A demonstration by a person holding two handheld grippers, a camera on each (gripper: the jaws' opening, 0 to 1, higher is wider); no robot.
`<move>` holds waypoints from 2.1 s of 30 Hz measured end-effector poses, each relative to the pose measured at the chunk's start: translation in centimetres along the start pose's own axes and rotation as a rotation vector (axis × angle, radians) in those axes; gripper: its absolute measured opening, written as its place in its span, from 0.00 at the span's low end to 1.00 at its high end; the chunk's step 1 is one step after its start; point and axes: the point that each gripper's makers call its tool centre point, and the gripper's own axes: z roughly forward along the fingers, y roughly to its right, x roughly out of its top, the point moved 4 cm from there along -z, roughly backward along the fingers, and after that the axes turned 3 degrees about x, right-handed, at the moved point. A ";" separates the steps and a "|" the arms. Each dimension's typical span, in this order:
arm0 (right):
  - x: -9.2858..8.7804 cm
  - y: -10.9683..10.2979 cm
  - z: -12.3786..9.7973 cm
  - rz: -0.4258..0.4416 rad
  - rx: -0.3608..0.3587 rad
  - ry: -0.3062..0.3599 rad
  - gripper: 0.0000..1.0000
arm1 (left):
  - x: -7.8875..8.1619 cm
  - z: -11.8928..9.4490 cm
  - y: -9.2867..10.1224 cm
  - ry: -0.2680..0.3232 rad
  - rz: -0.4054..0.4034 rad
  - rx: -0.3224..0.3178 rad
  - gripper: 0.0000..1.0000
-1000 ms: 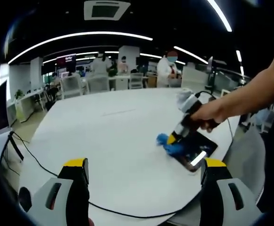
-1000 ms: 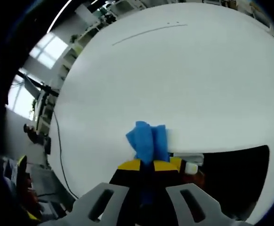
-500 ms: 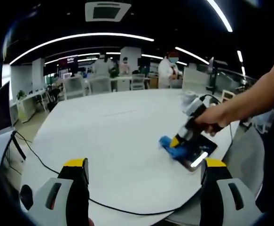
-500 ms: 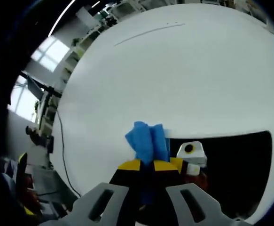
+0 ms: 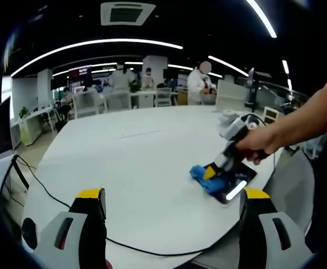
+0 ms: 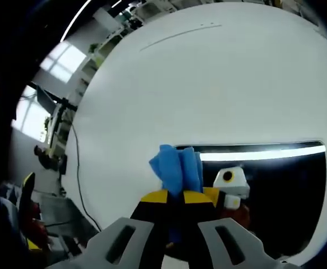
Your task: Wipe the mirror surface with the cleaning cloth until all visible marks leave the cleaned area.
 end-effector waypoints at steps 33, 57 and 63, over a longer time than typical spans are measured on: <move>-0.8 0.1 -0.1 -0.065 0.041 -0.041 0.01 | 0.8 -0.5 0.4 0.006 0.007 0.033 0.99; -1.0 4.1 -2.8 -0.060 0.049 -0.033 0.01 | 0.2 1.1 2.1 -0.020 -0.006 0.042 0.99; -1.0 5.6 -3.5 -0.062 0.047 -0.031 0.01 | 0.1 1.6 3.0 -0.025 -0.007 0.042 0.99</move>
